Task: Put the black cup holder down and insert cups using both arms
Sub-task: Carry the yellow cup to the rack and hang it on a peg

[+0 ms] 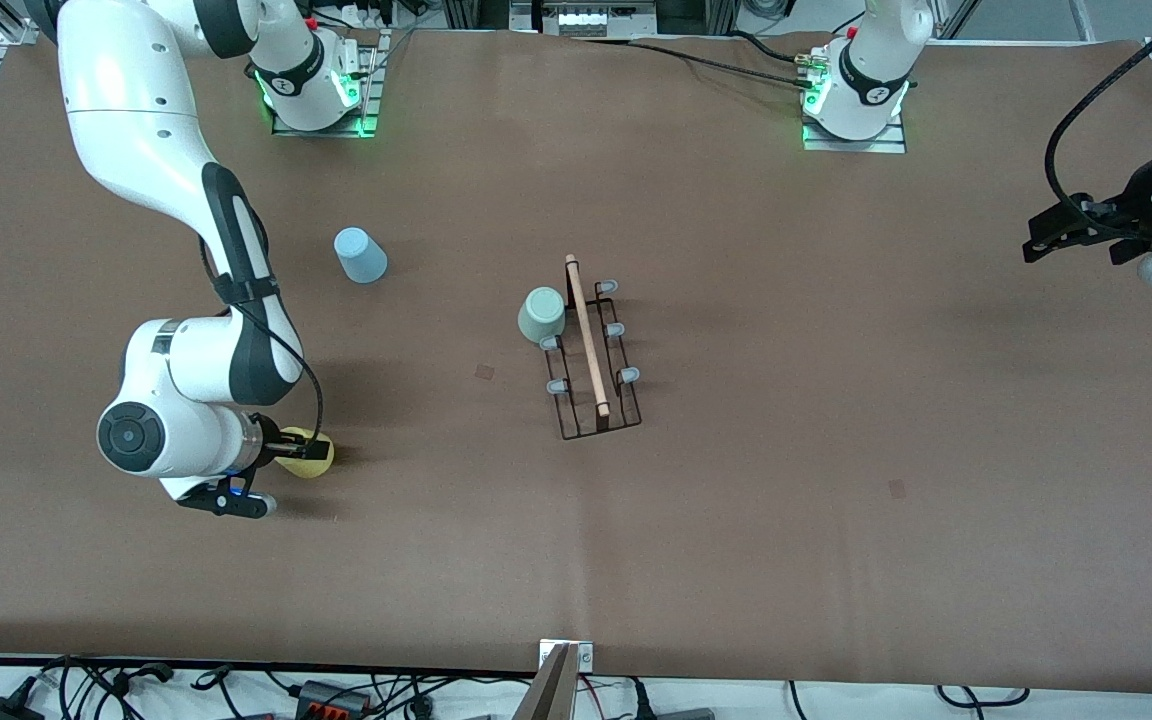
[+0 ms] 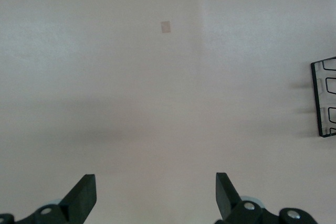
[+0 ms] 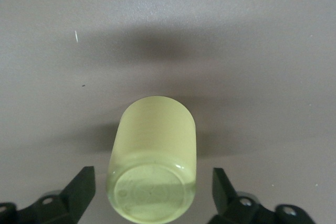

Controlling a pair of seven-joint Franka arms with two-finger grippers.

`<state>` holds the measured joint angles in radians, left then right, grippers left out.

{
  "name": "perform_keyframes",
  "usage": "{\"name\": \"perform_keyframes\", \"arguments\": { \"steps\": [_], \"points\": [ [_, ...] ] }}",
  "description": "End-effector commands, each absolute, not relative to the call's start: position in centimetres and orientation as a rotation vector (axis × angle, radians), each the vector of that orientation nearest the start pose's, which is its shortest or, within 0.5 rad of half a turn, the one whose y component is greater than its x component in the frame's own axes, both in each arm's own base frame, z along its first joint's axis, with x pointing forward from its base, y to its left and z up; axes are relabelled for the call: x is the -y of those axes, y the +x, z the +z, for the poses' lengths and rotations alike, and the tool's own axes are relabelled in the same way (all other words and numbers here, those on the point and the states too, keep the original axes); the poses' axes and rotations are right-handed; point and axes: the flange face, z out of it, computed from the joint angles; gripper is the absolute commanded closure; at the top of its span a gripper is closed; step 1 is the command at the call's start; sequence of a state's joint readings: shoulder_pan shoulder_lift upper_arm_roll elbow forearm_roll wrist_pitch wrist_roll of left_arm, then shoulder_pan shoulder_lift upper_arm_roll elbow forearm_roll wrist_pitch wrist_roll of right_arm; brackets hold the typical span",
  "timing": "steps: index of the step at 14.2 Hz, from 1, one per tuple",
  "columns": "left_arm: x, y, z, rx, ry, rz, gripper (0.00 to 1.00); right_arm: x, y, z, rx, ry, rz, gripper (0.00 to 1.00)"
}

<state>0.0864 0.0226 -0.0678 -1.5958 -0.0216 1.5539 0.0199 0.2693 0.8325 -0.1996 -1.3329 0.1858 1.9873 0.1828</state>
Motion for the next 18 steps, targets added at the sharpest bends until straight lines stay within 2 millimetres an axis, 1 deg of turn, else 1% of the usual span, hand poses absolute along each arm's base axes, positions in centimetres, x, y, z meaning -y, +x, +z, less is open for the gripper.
{"name": "perform_keyframes", "arguments": {
  "steps": [1, 2, 3, 4, 5, 6, 8, 9, 11, 12, 13, 14, 15, 17, 18],
  "points": [
    [-0.9, 56.1, 60.3, -0.031, -3.176, 0.083, 0.00, -9.0, 72.2, 22.8, -0.216, -3.119, 0.231, 0.58],
    [-0.9, 56.1, 60.3, -0.031, -3.176, 0.083, 0.00, -9.1, 72.5, 23.6, -0.210, -3.116, 0.210, 0.71],
    [-0.8, 56.1, 60.3, -0.034, -3.176, 0.083, 0.00, -9.5, 73.0, 25.0, -0.192, -3.118, 0.184, 0.78],
    [-0.8, 56.1, 60.3, -0.034, -3.176, 0.086, 0.00, -10.1, 73.2, 26.1, -0.176, -3.117, 0.179, 0.82],
    [-0.8, 56.1, 60.3, -0.034, -3.176, 0.088, 0.00, -10.7, 73.3, 27.6, -0.160, -3.113, 0.176, 0.83],
    [-0.8, 56.0, 60.2, -0.036, -3.178, 0.093, 0.00, -11.8, 73.6, 29.1, -0.135, -3.109, 0.166, 0.83],
    [-0.9, 56.1, 60.1, -0.063, -3.178, 0.097, 0.00, -16.9, 73.1, 34.4, -0.026, -3.094, 0.132, 0.82],
    [-0.8, 56.0, 60.2, -0.078, -3.179, 0.095, 0.00, -20.4, 72.3, 36.5, 0.036, -3.091, 0.109, 0.82],
    [-0.8, 56.0, 60.3, -0.078, -3.178, 0.095, 0.00, -28.3, 69.8, 37.8, 0.196, -3.097, 0.077, 0.82],
    [-0.8, 56.1, 60.1, -0.078, -3.180, 0.097, 0.00, -30.6, 68.7, 39.7, 0.245, -3.081, 0.034, 0.82],
    [-0.8, 56.1, 60.2, -0.075, -3.180, 0.097, 0.00, -32.4, 67.9, 40.5, 0.291, -3.065, 0.019, 0.82],
    [-0.9, 56.1, 60.1, -0.075, -3.180, 0.097, 0.00, -34.1, 67.1, 40.8, 0.342, -3.055, 0.013, 0.82],
    [-0.8, 56.1, 60.2, -0.078, -3.178, 0.095, 0.00, -36.9, 65.7, 41.1, 0.396, -3.046, 0.004, 0.82],
    [-0.8, 56.1, 60.1, -0.078, -3.180, 0.097, 0.00, -41.7, 63.5, 42.4, 0.488, -3.008, -0.088, 0.82],
    [-0.8, 56.1, 60.1, -0.078, -3.178, 0.097, 0.00, -43.3, 62.6, 42.0, 0.524, -3.003, -0.087, 0.82]
  ]
}}
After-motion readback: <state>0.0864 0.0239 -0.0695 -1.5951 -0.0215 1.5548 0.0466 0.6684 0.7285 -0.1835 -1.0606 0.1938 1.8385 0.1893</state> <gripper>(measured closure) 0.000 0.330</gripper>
